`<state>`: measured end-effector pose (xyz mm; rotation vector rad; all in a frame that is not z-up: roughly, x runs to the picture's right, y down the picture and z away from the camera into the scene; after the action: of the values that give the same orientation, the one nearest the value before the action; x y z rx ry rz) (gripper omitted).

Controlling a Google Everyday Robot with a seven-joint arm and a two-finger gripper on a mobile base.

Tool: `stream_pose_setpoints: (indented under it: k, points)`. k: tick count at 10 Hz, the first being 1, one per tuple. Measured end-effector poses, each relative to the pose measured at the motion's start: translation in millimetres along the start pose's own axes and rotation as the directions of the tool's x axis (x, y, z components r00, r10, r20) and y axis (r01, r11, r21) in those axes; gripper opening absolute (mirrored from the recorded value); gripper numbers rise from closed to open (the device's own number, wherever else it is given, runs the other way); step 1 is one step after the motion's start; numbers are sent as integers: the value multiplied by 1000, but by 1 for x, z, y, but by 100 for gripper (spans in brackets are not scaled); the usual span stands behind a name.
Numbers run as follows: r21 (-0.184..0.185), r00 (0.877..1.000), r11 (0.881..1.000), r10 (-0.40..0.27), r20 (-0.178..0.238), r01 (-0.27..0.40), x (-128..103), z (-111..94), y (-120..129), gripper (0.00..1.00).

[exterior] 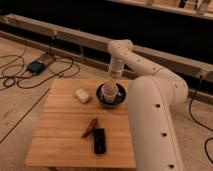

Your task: Place the ceramic cup in the ceramic bowl

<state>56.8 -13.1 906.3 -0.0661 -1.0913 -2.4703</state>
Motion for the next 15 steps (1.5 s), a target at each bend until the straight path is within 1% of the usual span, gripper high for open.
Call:
stream_pose_setpoints:
  k: [1,2,3,6,7,8,9,10,12,14,15]
  points:
    - [6,1000,1000,3,2,-3,0,4,4,72]
    - [12,1000,1000,4,1,-4,0,5,6,78]
    - [18,1000,1000,4,0,-4,0,7,8,80]
    - [41,1000,999,-10,-18,10,1,5,8,80]
    - [56,999,998,-25,-22,26,-1,1,5,80]
    - [62,999,997,-38,-25,39,-3,-3,4,80]
    - [56,998,997,-49,-30,50,-5,-13,5,80]
    - [41,998,997,-57,-35,58,-9,-25,8,80]
    - [-3,996,997,-74,-44,74,-18,-54,15,80]
    - [-41,994,994,-101,-46,99,-27,-76,17,80]
    - [-45,994,994,-99,-47,97,-29,-76,19,80]
